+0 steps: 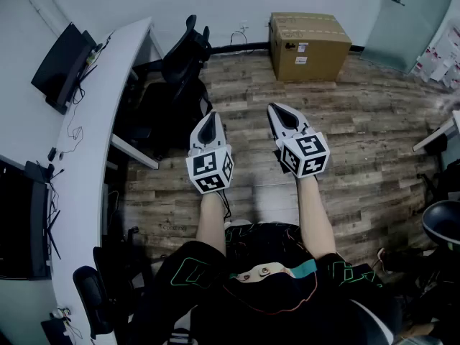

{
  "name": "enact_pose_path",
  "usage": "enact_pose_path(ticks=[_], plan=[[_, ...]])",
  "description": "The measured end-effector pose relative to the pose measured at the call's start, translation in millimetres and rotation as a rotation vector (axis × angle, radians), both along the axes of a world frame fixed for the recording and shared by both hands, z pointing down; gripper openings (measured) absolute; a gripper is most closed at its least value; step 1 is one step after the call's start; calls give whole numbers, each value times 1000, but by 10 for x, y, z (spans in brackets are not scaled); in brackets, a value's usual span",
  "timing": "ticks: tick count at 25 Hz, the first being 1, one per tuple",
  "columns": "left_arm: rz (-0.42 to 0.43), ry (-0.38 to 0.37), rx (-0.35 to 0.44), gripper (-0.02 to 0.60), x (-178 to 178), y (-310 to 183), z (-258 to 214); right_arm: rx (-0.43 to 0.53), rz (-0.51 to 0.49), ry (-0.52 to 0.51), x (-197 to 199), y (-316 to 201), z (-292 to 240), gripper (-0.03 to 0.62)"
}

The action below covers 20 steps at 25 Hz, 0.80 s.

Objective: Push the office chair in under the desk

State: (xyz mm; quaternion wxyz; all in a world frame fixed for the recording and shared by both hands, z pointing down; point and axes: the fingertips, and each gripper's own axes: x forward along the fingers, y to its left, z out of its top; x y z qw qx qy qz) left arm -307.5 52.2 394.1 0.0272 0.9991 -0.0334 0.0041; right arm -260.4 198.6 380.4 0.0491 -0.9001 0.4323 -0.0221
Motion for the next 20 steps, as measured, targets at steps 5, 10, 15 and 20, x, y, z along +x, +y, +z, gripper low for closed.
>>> enact_pose_path(ticks=[5, 10, 15, 20], plan=[[11, 4, 11, 9, 120, 106, -23, -8, 12, 25, 108, 88, -37, 5], [15, 25, 17, 9, 231, 220, -94, -23, 26, 34, 243, 236, -97, 6], [-2, 20, 21, 9, 274, 163, -79, -24, 22, 24, 344, 280, -82, 6], [-36, -6, 4, 9, 339, -17, 28, -43, -11, 0, 415, 180, 45, 6]])
